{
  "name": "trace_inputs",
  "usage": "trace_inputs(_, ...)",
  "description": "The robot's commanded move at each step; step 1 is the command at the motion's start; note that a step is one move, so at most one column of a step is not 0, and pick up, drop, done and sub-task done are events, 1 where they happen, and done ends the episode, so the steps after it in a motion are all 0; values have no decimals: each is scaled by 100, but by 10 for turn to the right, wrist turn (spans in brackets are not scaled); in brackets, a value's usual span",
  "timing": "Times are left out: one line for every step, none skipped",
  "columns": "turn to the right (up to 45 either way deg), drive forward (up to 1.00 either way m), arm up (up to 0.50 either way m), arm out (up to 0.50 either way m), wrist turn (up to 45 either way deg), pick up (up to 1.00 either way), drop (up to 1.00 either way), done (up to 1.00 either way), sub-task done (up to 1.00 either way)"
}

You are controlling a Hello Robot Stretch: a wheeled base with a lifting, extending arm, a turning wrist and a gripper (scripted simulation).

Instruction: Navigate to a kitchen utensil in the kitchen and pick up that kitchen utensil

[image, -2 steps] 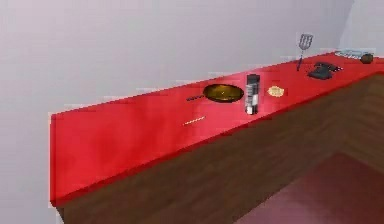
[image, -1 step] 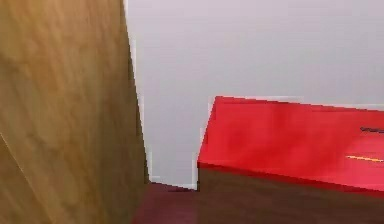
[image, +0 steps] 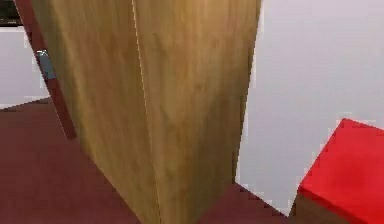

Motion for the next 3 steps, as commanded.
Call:
trace_inputs(450,0,0,0,0,0,0,0,0)
trace_inputs(210,0,0,0,0,0,0,0,0)
trace_inputs(0,40,0,0,0,0,0,0,0)
